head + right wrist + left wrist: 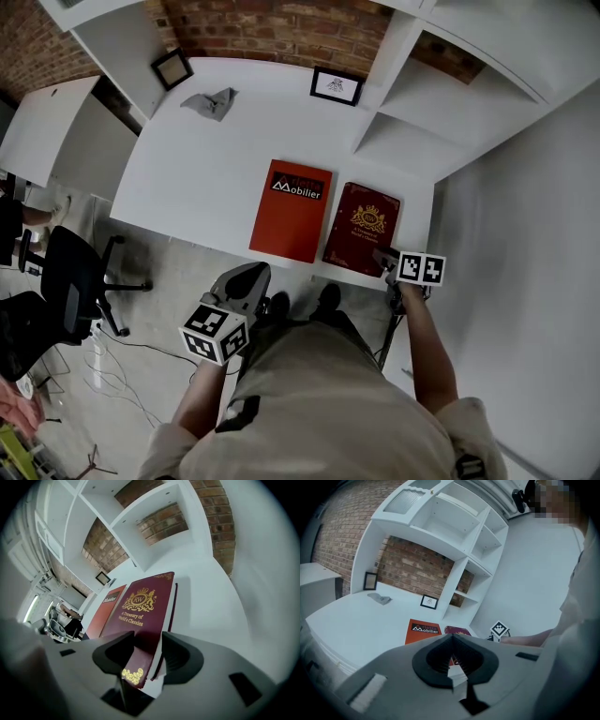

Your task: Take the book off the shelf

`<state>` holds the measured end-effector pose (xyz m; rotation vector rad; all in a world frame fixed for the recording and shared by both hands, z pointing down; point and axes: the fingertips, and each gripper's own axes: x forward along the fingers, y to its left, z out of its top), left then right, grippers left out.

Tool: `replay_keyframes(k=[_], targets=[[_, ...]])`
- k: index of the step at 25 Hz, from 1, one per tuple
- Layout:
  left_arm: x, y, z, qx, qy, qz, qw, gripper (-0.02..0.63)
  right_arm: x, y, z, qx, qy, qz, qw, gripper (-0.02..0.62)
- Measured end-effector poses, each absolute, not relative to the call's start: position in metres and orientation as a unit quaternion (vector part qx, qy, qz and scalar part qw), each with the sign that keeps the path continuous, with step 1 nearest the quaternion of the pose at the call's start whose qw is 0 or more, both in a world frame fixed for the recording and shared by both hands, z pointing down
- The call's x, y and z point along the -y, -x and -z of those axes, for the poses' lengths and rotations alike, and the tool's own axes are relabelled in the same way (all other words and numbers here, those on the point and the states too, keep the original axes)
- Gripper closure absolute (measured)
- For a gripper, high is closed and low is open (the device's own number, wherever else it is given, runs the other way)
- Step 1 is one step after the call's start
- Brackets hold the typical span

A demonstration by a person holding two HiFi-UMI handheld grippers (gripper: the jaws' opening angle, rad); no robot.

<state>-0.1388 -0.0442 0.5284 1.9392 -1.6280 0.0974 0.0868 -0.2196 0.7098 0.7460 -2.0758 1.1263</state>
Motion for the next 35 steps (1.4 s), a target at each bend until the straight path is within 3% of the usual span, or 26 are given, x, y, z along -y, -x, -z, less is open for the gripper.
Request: replay_keyframes(k=[7, 15, 16, 17, 18, 19, 29, 35], targets=[[0.044, 0.141, -0.517, 0.604, -0.744, -0.034, 0.284, 0.603, 0.223, -0.091, -0.705, 0.806, -0.293, -0.385, 0.339, 0.383], [0.027, 0.169, -0.511, 0.618, -0.738, -0.027, 0.271, 0.603, 0.219, -0.094, -0.630, 0.834, -0.352, -0.339, 0.256, 0.379], [0.024, 0.173, -0.511, 0.619, -0.737, -0.026, 0.270, 0.603, 0.214, -0.088, -0.618, 0.841, -0.349, -0.332, 0.246, 0.385], [0.021, 0.176, -0.510, 0.619, -0.737, -0.025, 0.269, 0.601, 0.208, -0.081, -0.607, 0.849, -0.342, -0.325, 0.236, 0.430], [0.018, 0.178, -0.510, 0.619, -0.738, -0.025, 0.268, 0.601, 0.199, -0.072, -0.595, 0.858, -0.332, -0.320, 0.227, 0.541], [0.015, 0.181, -0.510, 0.617, -0.740, -0.025, 0.267, 0.601, 0.189, -0.061, -0.584, 0.868, -0.317, -0.315, 0.218, 0.578], [-0.006, 0.193, -0.509, 0.591, -0.764, -0.021, 0.258, 0.603, 0.075, 0.038, -0.495, 0.916, -0.162, -0.354, 0.098, 0.586], [-0.016, 0.195, -0.518, 0.579, -0.770, -0.016, 0.268, 0.603, 0.036, 0.056, -0.485, 0.918, -0.134, -0.356, 0.111, 0.586]])
